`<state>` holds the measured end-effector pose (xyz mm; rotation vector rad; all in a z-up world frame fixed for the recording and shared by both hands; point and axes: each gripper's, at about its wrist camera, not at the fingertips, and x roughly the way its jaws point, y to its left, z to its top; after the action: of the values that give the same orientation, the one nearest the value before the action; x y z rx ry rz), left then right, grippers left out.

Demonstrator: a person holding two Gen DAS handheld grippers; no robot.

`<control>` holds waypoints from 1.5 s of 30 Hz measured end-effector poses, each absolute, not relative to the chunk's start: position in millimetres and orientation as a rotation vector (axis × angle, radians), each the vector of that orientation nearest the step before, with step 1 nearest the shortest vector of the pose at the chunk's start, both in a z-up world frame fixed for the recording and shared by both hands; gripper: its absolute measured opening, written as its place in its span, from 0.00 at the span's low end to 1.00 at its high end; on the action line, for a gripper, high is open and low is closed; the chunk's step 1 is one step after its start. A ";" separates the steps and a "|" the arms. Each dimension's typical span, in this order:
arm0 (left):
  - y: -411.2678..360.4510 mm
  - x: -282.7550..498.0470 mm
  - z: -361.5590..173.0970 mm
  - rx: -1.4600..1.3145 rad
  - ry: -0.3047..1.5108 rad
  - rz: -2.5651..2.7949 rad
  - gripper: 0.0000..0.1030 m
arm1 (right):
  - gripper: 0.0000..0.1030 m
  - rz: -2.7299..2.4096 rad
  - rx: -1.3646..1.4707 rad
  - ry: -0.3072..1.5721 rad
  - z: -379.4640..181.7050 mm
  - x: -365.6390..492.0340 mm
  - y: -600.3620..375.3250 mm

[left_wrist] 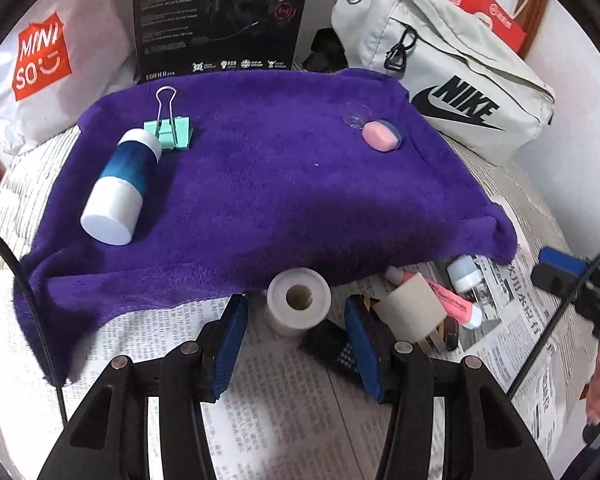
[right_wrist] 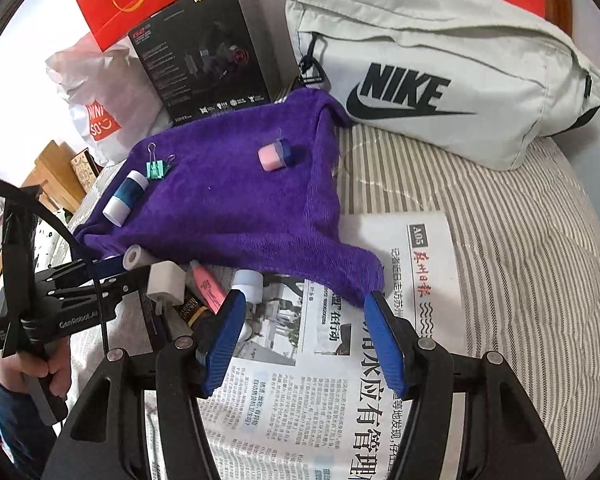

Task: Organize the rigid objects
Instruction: 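Grasp the white tape roll with the left tool while the right tool grasps a small white-capped bottle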

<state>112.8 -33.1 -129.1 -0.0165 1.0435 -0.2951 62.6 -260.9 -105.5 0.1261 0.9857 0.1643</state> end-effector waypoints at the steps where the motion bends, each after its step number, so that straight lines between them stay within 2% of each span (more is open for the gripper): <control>1: -33.4 114.5 -130.2 -0.027 1.045 -0.293 0.46 | 0.59 0.160 0.124 0.989 -107.3 62.2 -261.2; 7: -31.9 116.7 -129.5 -0.016 1.043 -0.264 0.28 | 0.59 0.160 0.130 1.014 -116.4 58.4 -262.1; 17: 2.3 97.0 -124.5 0.010 1.049 -0.223 0.28 | 0.59 0.212 0.108 1.011 -117.1 58.6 -245.1; 27: -0.5 97.3 -132.4 0.057 1.019 -0.219 0.26 | 0.59 0.224 0.121 1.012 -125.9 78.3 -225.6; 30: 0.4 94.6 -131.8 0.051 1.025 -0.235 0.26 | 0.54 0.218 0.105 1.018 -131.7 85.0 -218.1; 37: 3.2 91.6 -131.0 0.034 1.021 -0.242 0.26 | 0.23 0.199 0.040 1.025 -143.5 93.9 -205.3; 45: -0.4 92.9 -133.3 0.057 1.009 -0.230 0.27 | 0.23 0.172 0.005 1.023 -144.8 91.6 -211.8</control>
<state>92.9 -0.4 -133.3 0.0573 1.0086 -0.2301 91.6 -211.8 -144.8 0.0047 1.0225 0.1721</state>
